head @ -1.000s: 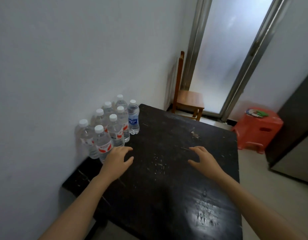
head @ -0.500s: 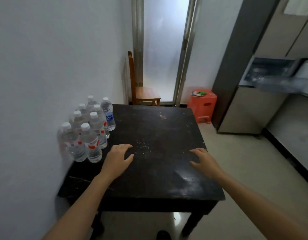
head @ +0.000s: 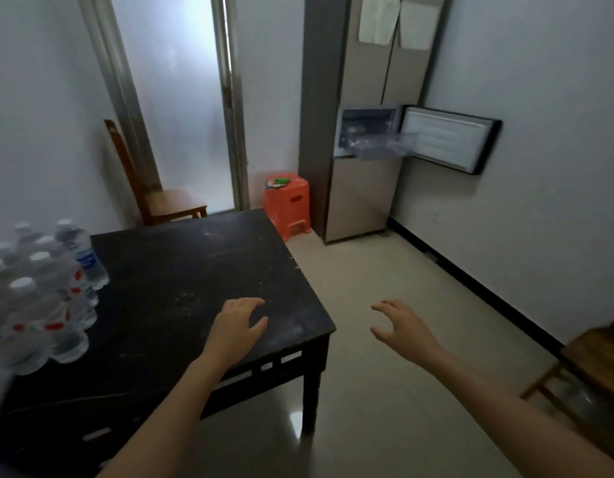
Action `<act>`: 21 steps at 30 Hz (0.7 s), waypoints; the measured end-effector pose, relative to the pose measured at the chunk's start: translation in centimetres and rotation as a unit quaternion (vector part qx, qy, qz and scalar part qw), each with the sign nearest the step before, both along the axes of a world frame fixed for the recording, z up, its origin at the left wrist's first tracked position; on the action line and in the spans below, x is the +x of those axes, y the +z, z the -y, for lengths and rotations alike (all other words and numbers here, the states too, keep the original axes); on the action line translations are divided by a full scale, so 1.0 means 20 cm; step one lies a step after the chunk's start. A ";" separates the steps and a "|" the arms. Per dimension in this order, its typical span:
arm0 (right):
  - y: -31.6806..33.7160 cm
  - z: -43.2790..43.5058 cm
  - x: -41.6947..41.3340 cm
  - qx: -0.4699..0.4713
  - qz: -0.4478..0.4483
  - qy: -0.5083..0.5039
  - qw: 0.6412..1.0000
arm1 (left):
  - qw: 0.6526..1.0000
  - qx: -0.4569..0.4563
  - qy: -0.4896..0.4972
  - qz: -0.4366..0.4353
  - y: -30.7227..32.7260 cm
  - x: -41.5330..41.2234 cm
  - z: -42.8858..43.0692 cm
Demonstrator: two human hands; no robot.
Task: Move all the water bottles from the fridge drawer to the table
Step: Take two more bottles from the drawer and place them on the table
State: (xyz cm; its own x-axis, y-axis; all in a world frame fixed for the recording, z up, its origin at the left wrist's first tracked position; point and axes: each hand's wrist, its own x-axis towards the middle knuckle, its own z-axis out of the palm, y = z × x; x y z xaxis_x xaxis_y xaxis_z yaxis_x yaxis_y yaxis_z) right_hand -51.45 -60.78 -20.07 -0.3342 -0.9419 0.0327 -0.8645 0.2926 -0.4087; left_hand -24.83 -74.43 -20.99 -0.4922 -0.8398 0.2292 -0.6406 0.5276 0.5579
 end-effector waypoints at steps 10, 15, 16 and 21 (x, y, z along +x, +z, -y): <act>0.02 -1.04 -0.54 0.008 -0.003 -0.115 0.993 | 0.994 0.014 -0.106 -0.033 0.00 -0.74 -0.73; 0.01 -1.45 -0.74 -0.004 0.007 -0.176 0.984 | 0.984 0.027 -0.167 -0.054 0.02 -1.04 -1.05; 0.02 -1.53 -0.78 -0.006 0.009 -0.188 0.982 | 0.982 0.024 -0.178 -0.055 0.03 -1.11 -1.10; -0.01 -1.70 -0.93 -0.025 0.006 -0.221 0.975 | 0.977 0.009 -0.206 -0.055 0.06 -1.33 -1.21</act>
